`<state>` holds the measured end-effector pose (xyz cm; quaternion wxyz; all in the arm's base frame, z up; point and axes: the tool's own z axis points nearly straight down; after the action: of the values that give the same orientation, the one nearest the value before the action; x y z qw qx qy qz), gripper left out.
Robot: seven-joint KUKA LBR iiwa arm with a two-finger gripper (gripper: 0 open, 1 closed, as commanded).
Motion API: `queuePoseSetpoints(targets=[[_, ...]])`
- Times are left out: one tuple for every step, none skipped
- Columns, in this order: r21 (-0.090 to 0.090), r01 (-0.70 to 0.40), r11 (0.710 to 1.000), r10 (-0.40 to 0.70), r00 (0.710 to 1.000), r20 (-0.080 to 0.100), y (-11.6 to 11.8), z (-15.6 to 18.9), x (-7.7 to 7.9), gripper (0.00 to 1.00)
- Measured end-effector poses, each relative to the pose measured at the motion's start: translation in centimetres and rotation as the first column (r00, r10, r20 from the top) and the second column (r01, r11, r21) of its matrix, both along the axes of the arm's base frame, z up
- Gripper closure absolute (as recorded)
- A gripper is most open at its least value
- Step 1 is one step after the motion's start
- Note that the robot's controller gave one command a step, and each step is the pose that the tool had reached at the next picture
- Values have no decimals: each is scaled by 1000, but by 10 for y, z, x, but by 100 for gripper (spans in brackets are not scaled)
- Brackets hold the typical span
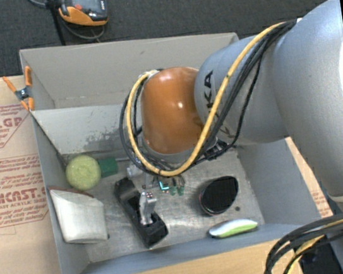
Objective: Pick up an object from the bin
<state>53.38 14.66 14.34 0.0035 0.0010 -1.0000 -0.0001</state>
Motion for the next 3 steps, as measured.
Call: queuePoseSetpoints(targets=[[1, 1, 1000, -1, 1000, 8, -1, 4, 2, 0], [5, 179, 984, -179, 984, 3, -11, -59, 28, 100], [5, 179, 984, -179, 984, 3, -11, -60, 28, 100]])
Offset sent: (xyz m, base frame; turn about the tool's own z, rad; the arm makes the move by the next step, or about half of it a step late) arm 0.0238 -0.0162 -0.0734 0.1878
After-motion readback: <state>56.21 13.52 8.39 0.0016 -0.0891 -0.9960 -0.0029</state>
